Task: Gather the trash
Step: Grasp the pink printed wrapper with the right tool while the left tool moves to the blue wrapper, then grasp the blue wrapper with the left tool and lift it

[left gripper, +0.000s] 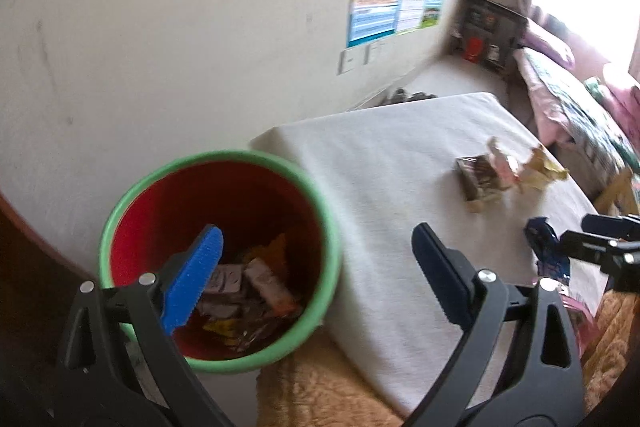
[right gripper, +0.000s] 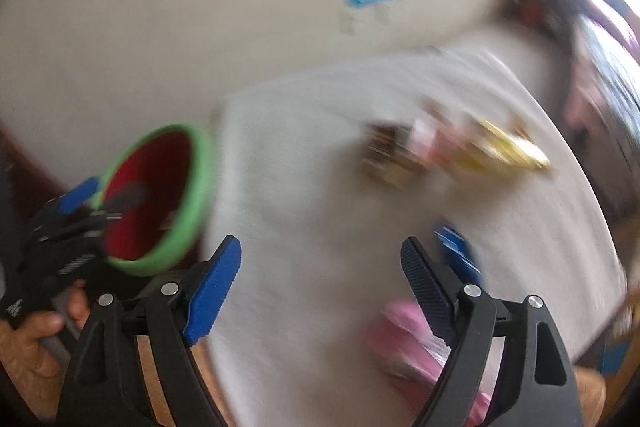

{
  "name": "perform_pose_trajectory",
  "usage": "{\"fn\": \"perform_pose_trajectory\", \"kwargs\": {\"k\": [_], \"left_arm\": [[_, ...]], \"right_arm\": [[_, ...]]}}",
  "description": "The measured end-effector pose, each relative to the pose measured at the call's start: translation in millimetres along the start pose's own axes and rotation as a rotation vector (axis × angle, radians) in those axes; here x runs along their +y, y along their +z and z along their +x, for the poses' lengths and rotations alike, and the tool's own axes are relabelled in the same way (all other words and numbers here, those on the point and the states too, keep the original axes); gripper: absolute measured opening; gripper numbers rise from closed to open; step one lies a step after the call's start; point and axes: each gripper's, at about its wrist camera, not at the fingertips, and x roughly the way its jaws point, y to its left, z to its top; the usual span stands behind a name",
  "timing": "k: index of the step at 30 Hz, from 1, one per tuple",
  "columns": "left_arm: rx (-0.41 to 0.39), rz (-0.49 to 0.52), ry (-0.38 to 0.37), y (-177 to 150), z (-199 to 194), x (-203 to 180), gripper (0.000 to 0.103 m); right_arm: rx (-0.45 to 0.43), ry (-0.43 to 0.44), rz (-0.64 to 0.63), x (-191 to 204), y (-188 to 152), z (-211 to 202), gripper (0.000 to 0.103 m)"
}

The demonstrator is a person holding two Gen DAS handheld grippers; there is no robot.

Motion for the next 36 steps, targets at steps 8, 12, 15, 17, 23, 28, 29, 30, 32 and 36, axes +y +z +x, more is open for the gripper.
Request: {"fn": "perform_pose_trajectory", "kwargs": {"k": [8, 12, 15, 17, 23, 28, 29, 30, 32, 36], "left_arm": [[0.03, 0.006, -0.072, 1.5, 7.3, -49.4, 0.097], [0.105, 0.07, -0.132, 2.9, 14.3, -85.0, 0.097], [0.124, 0.173, -0.177, 4.2, 16.5, -119.7, 0.097], [0.127, 0.225, -0.201, 5.5, 17.4, -143.2, 0.097], [0.215, 0.245, -0.286, 6.4, 36.4, -192.1, 0.097], [0.317, 0.273, -0.339, 1.0, 61.1, -228.9, 0.094], [0.335, 0.279, -0.335, -1.4, 63.9, -231.9, 0.093], [0.355, 0.283, -0.332, -3.2, 67.9, -235.9, 0.093], [0.39, 0.275, -0.339, -8.3, 75.0, -243.1, 0.09], [0.441, 0.282, -0.321, -20.0, 89.1, -259.0, 0.087]], "right_arm": [[0.173, -0.048, 0.025, -63.8, -59.5, 4.9, 0.08], [0.263, -0.014, 0.053, -76.8, -88.0, 20.9, 0.073], [0.3, 0.039, 0.055, -75.1, -96.2, 26.0, 0.04], [0.293, 0.091, 0.032, -70.9, -99.7, 20.2, 0.037], [0.301, 0.143, 0.052, -74.5, -112.5, 14.0, 0.037], [0.264, 0.192, 0.146, -98.2, -117.4, -2.2, 0.037], [0.266, 0.189, 0.159, -99.8, -115.1, -5.6, 0.037], [0.268, 0.188, 0.17, -103.6, -119.3, -10.9, 0.037], [0.271, 0.192, 0.178, -108.4, -128.8, -21.3, 0.037], [0.28, 0.185, 0.194, -118.7, -143.6, -32.4, 0.037]]}}
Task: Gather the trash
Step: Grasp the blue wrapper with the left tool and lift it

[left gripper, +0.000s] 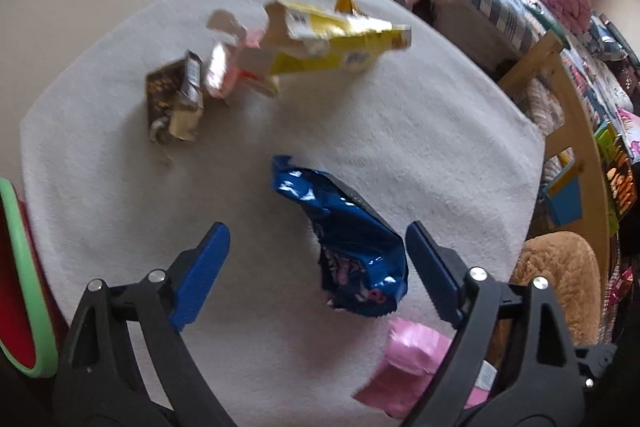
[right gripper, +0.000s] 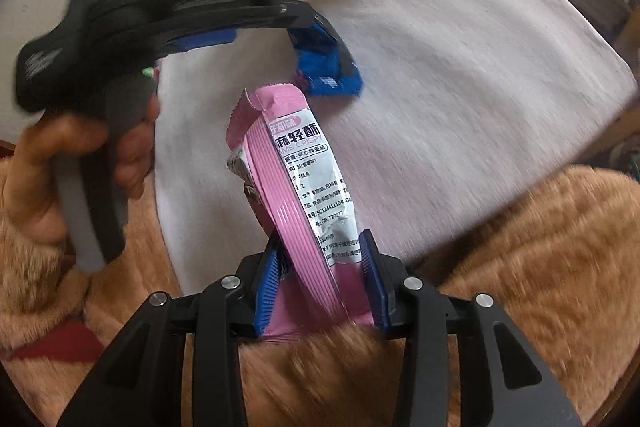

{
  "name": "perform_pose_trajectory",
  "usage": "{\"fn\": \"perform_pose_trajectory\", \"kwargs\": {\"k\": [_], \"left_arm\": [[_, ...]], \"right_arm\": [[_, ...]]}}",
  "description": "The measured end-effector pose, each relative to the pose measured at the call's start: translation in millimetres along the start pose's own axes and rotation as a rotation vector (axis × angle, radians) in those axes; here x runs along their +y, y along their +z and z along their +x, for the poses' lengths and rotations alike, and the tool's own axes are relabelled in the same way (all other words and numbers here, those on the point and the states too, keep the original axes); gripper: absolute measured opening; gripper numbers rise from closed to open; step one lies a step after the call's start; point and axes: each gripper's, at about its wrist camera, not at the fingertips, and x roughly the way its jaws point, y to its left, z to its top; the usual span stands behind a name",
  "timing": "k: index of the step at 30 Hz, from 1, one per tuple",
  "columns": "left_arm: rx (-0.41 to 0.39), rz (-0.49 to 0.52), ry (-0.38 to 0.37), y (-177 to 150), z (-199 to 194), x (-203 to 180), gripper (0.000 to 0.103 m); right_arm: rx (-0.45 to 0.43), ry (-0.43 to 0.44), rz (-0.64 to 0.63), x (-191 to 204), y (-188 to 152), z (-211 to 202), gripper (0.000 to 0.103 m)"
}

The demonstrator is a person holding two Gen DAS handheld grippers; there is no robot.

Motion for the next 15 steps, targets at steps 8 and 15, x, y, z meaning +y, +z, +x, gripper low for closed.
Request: {"fn": "perform_pose_trajectory", "kwargs": {"k": [8, 15], "left_arm": [[0.07, 0.023, 0.009, -6.9, 25.1, -6.2, 0.076], [0.086, 0.053, -0.015, -9.4, 14.0, 10.2, 0.03]], "right_arm": [[-0.002, 0.021, 0.009, 3.6, 0.5, 5.2, 0.038], [0.004, 0.007, 0.006, 5.3, 5.1, 10.3, 0.038]]}}
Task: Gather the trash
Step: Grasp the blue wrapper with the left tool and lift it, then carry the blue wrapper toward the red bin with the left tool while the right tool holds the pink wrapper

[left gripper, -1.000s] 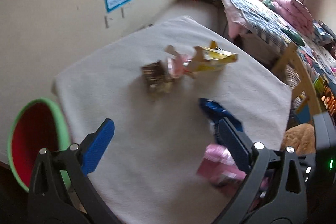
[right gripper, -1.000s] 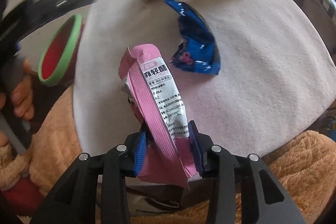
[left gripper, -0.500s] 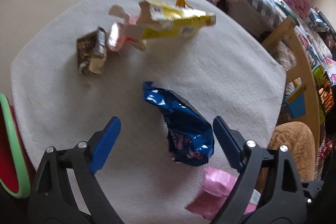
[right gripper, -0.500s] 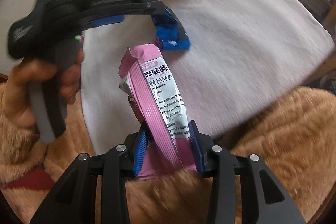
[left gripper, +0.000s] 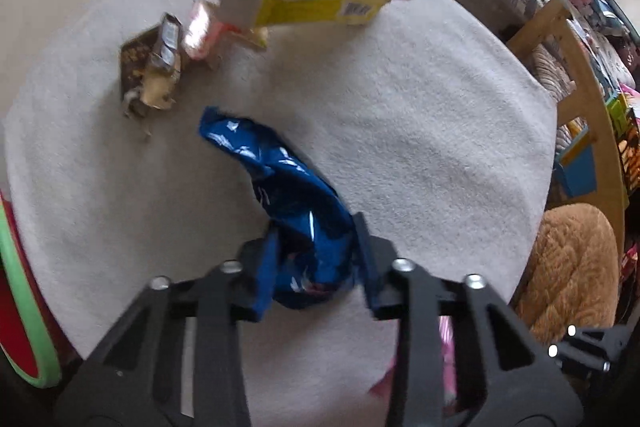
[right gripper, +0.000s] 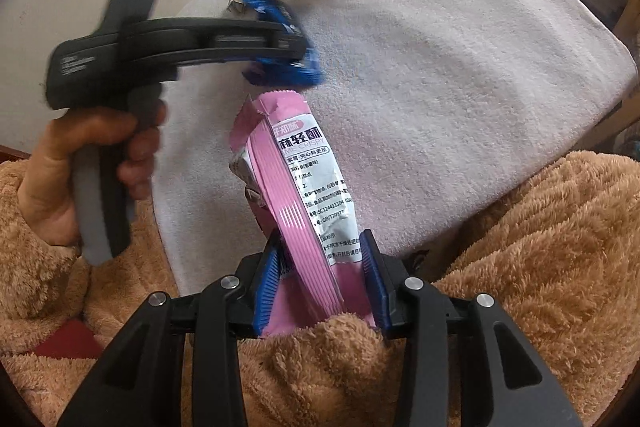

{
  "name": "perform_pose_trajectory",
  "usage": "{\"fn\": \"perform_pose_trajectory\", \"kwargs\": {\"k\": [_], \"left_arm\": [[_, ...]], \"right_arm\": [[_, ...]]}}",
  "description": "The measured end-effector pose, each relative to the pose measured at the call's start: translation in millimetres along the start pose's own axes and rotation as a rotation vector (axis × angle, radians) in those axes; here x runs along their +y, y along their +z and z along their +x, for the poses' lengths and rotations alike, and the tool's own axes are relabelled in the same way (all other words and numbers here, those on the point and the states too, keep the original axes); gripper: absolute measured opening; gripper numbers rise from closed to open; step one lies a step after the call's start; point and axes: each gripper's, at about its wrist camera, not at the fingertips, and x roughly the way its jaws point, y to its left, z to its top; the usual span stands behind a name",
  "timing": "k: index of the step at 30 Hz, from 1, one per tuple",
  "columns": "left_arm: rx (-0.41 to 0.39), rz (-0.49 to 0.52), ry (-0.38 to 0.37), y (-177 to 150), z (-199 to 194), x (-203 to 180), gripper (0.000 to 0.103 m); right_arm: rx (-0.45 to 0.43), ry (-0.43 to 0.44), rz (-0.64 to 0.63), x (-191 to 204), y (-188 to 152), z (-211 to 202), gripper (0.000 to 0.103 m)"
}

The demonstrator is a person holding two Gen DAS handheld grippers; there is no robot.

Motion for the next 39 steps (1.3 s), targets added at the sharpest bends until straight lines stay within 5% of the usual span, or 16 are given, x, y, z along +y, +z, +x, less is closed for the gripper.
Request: {"fn": "perform_pose_trajectory", "kwargs": {"k": [1, 9, 14, 17, 24, 26, 29, 31, 39], "left_arm": [[-0.011, 0.015, 0.006, -2.9, -6.6, 4.5, 0.024], [-0.027, -0.056, -0.006, -24.9, -30.0, 52.0, 0.025], [-0.016, -0.147, -0.013, -45.2, -24.5, 68.8, 0.047], [-0.036, -0.176, -0.01, -50.3, -28.3, 70.2, 0.068], [-0.036, -0.191, -0.015, -51.8, -24.5, 71.6, 0.069], [-0.027, -0.194, -0.009, -52.7, -21.4, 72.1, 0.068], [-0.012, -0.201, 0.006, -55.6, -17.9, 74.7, 0.047], [-0.018, -0.21, 0.01, -56.0, -19.6, 77.8, 0.033], [-0.087, -0.169, 0.098, -49.1, -35.7, 74.7, 0.027]], "right_arm": [[-0.002, -0.004, 0.003, 2.6, 5.3, 5.0, 0.038], [-0.111, -0.026, 0.095, -12.5, 34.3, -5.7, 0.038], [-0.165, -0.086, 0.112, -15.8, 59.4, 5.5, 0.041], [-0.173, -0.114, 0.086, -9.8, 57.2, 9.0, 0.055], [-0.208, -0.104, 0.106, -13.2, 57.4, 5.9, 0.06], [-0.208, -0.108, 0.095, -11.2, 55.9, 5.5, 0.06], [-0.194, -0.113, 0.068, -5.8, 55.7, 9.7, 0.059], [-0.177, -0.11, 0.054, -2.9, 57.1, 15.7, 0.042], [-0.189, -0.093, 0.061, -5.9, 53.8, 13.1, 0.038]]}}
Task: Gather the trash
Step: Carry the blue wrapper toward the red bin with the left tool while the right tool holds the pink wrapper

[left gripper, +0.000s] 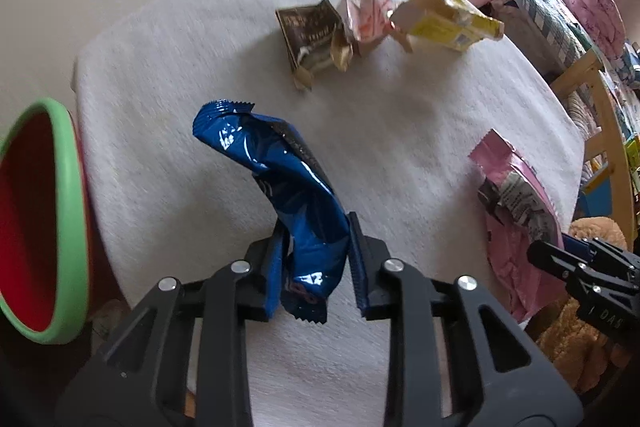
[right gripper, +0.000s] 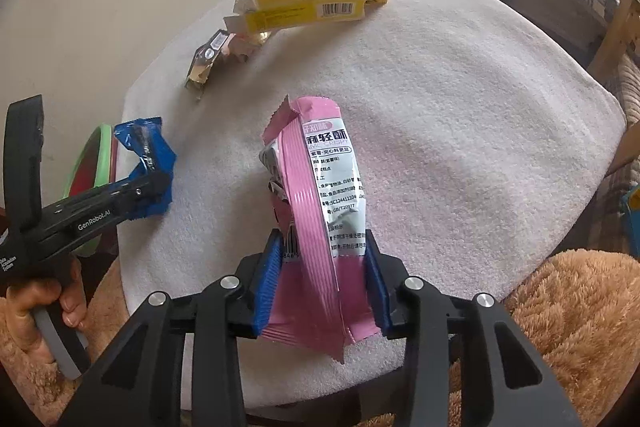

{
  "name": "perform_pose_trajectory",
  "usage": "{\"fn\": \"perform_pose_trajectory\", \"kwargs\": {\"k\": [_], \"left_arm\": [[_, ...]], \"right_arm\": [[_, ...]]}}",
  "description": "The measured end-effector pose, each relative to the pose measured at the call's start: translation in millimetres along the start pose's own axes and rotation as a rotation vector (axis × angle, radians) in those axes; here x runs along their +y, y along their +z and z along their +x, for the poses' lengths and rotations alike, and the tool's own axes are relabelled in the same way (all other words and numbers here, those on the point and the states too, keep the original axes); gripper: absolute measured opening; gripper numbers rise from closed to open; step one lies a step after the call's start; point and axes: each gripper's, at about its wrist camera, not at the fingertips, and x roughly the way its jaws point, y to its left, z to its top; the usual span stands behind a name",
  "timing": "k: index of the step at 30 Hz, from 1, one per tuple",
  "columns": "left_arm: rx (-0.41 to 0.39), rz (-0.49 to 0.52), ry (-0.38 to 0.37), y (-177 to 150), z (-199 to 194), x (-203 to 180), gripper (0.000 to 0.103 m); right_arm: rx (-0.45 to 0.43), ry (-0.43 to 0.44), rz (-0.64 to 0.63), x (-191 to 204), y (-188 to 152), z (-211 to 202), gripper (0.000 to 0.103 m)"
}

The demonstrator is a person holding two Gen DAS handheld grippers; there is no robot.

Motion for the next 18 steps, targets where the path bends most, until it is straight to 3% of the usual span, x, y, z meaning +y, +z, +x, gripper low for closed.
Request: {"fn": "perform_pose_trajectory", "kwargs": {"k": [18], "left_arm": [[-0.124, 0.029, 0.01, 12.0, -42.0, -1.8, 0.027]], "right_arm": [[-0.015, -0.02, 0.001, 3.4, -1.4, -3.2, 0.038]]}}
